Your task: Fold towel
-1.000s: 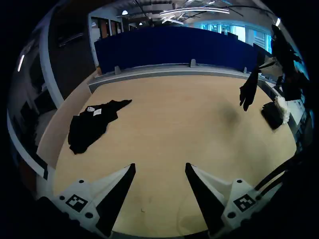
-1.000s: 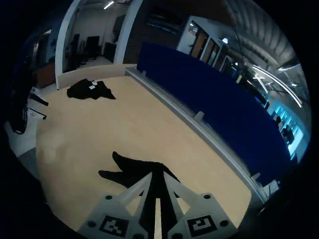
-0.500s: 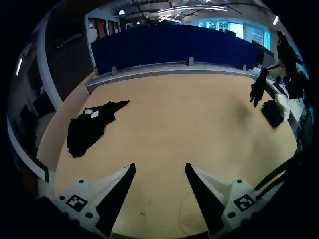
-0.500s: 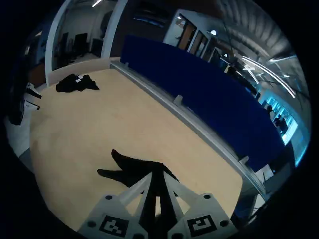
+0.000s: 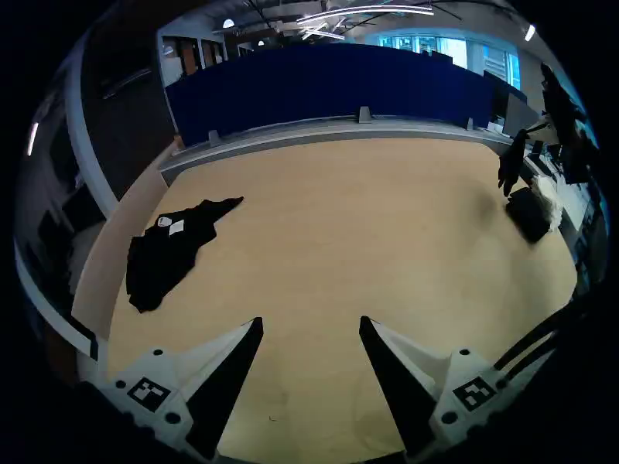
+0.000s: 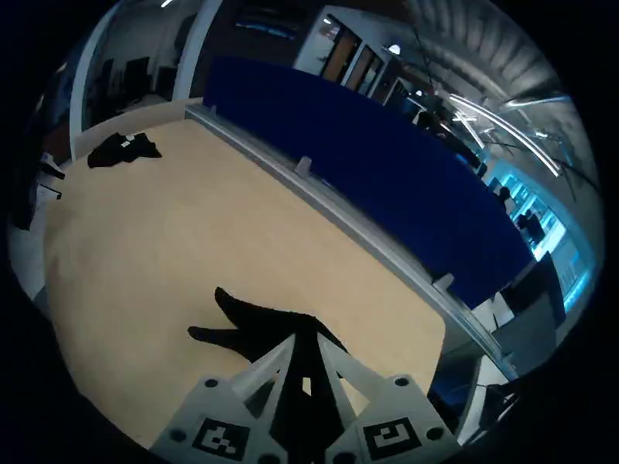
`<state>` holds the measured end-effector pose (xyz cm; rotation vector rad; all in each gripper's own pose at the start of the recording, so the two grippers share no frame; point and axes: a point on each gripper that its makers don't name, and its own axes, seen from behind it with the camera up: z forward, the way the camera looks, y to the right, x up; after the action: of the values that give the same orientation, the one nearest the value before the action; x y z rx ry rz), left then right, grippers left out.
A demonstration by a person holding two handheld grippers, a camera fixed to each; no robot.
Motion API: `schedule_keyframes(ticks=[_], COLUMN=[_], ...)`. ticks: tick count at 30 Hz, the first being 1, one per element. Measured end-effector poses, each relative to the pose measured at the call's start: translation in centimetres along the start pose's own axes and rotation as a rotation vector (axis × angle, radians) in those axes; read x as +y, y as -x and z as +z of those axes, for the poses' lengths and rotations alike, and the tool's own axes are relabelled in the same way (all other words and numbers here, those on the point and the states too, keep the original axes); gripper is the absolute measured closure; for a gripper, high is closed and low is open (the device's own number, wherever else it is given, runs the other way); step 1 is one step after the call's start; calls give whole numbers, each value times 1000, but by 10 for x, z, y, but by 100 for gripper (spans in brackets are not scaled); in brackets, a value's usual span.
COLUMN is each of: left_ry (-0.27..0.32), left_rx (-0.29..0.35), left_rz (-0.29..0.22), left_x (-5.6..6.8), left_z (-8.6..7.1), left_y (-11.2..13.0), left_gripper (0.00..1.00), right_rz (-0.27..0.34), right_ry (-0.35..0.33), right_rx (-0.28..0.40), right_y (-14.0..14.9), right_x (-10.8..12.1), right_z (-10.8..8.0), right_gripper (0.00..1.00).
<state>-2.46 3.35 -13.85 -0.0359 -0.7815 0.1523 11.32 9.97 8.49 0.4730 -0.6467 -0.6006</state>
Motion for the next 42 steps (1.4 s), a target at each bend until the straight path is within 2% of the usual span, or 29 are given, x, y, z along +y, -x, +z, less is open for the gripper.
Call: schedule_keyframes(ticks=[5,11,20,32,42], left_ry=[-1,1,11,26,23], left_rx=[-5,-7,-9,-3,-4], left_rz=[9,18,36,49,64], left_x=[4,10,19,27,26], left_z=[2,3,5,3,0], left_y=[-2,-5,-9,-14,-15], left_gripper=[7,8,8,8,8], right_rz=[9,22,54,87,178], right_ry=[13,12,9,16,58], right_rx=[-17,-38,-85,-202,-289], right_y=[15,35,79,164,227], right_x=[19,27,24,7,2], right_z=[-2,-4,-20,-51,-54], right_gripper=[96,96,96,96,96])
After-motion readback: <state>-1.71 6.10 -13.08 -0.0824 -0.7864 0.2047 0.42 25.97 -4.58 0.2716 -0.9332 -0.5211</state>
